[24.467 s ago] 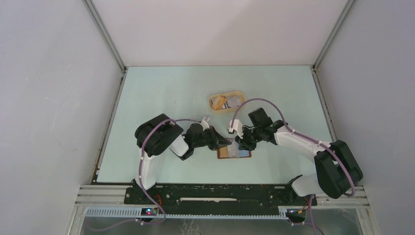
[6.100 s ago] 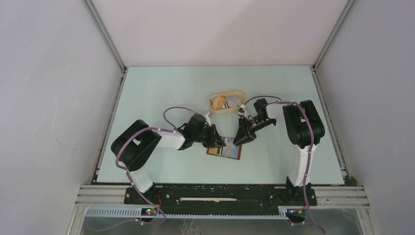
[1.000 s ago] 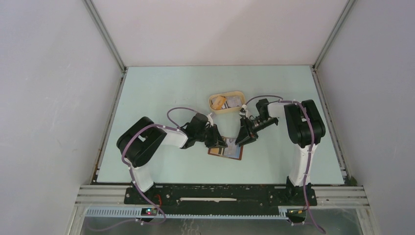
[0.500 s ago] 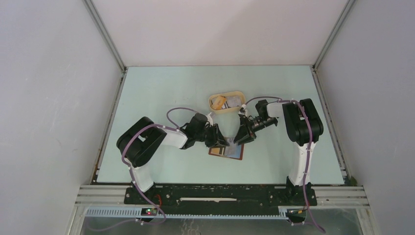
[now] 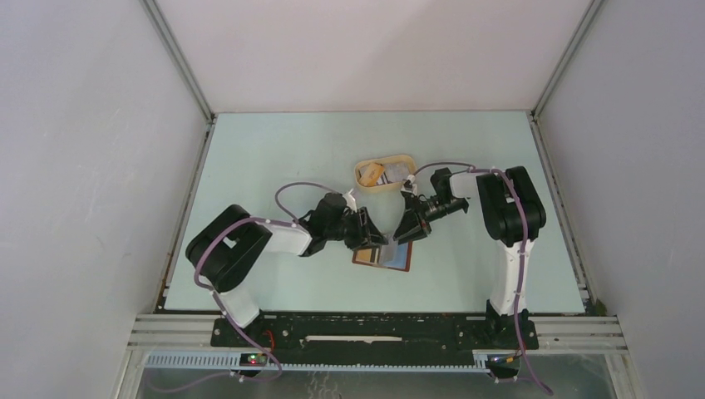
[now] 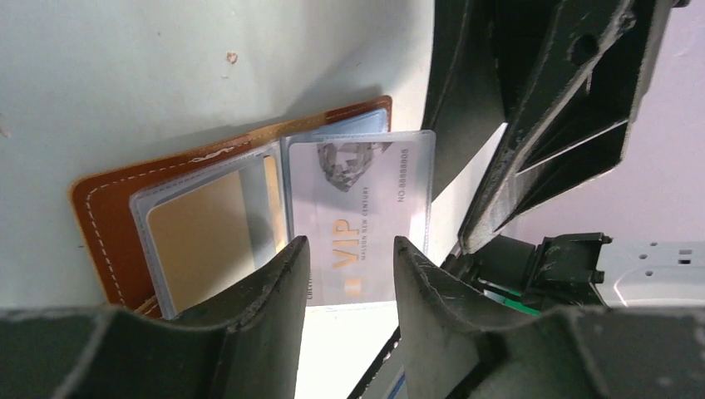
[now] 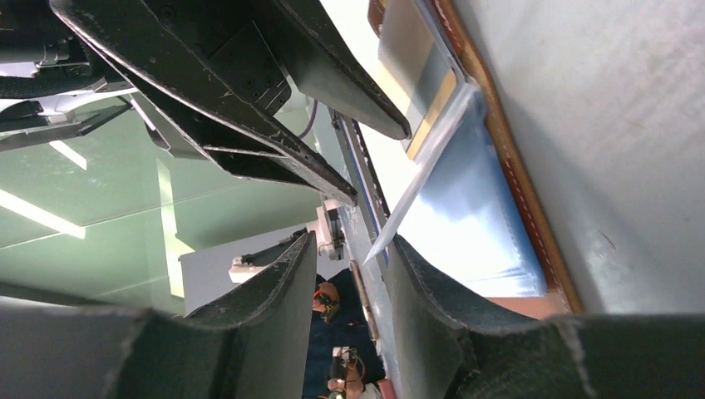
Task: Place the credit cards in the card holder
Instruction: Turn over the card slot in the card holder.
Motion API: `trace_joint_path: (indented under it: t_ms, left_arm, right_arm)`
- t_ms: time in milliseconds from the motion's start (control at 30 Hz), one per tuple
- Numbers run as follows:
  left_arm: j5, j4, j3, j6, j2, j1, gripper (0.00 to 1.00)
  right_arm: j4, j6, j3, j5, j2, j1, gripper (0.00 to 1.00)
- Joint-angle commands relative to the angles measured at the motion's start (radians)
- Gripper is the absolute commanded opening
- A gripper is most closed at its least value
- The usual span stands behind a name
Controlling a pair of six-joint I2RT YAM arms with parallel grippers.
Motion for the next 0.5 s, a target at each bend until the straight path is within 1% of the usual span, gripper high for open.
trace_joint_path:
  t_ms: [0,467]
  left_arm:
    - [-0.039,0.01,-0.022,0.004,-0.072,0.013,0.47]
    - [-0.11,-0.029,-0.077,0.008,-0.153,0.044,0.47]
  right_arm:
    - [-0.024,-0.017,0.042,-0.056,0.011,0.021,0.45]
    - [-0.012,0.007,0.097,-0.056,0.047,0.082,0.43]
